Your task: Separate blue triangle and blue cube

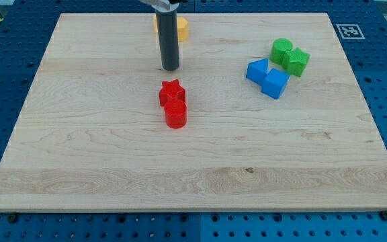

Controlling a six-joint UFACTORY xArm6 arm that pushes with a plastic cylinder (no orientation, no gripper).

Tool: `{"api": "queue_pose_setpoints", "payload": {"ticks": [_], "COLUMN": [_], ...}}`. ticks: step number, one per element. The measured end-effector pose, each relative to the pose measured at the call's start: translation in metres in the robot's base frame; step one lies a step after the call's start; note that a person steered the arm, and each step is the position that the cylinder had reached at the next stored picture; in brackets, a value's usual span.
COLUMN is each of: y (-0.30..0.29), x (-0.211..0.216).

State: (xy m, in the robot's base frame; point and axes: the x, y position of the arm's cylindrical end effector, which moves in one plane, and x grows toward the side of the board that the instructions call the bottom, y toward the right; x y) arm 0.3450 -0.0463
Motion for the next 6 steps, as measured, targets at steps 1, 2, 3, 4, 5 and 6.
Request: {"api": "queue_pose_setpoints", "payload": {"ticks": [1, 2, 3, 4, 5, 6], "y": [0.03, 0.072, 0.11, 0.133, 0.17, 0.176], "x": [0.0, 0.006, 0.009, 0.012, 0.022, 0.022]}}
